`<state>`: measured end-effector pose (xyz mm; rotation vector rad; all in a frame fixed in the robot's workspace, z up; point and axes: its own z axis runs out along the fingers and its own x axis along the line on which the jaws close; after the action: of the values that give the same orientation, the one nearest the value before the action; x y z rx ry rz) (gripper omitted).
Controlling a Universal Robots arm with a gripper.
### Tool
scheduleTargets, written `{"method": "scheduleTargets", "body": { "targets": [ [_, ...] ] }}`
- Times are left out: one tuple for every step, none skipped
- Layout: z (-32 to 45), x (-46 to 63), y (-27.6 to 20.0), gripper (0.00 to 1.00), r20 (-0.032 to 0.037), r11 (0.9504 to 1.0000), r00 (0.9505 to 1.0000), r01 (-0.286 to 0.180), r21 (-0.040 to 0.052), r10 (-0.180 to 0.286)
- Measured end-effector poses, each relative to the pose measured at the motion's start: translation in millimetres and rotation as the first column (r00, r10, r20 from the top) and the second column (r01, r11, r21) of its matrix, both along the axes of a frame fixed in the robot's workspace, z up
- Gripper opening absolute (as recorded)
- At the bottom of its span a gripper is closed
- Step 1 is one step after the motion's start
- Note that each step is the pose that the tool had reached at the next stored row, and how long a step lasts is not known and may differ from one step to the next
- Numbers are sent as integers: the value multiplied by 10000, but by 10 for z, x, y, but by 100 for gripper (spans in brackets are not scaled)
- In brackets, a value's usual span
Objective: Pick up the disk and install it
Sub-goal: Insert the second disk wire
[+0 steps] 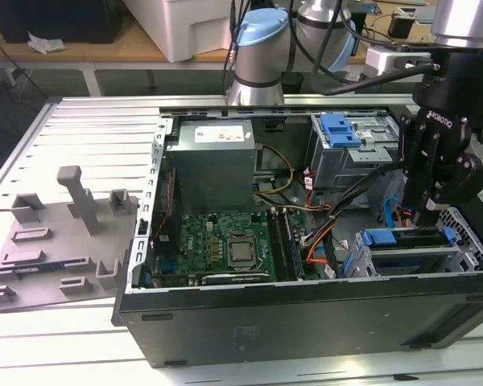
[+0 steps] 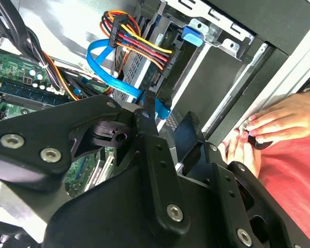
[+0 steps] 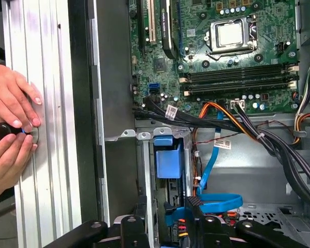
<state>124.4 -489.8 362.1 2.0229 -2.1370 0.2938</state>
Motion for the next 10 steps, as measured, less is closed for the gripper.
{"method": "scheduleTargets", "body": {
  "targets": [
    [0, 0, 0, 42, 0, 10000, 10000, 12, -1, -12],
    [-2, 0, 0, 42, 0, 10000, 10000, 31, 0, -31],
    [-2, 0, 0, 42, 0, 10000, 10000, 42, 0, -42],
    [-2, 0, 0, 42, 0, 10000, 10000, 57, 0, -57],
    [-3, 0, 0, 42, 0, 10000, 10000, 65, 0, -65],
    [-3, 0, 0, 41, 0, 10000, 10000, 73, 1, -73],
    [-4, 0, 0, 34, 0, 10000, 10000, 80, 1, -80],
    [-4, 0, 0, 34, 0, 10000, 10000, 87, 0, -87],
    [-5, 0, 0, 34, 0, 10000, 10000, 97, 1, -97],
    [-6, 0, 0, 34, 0, 9999, 9999, 101, 1, -101]
  ]
}}
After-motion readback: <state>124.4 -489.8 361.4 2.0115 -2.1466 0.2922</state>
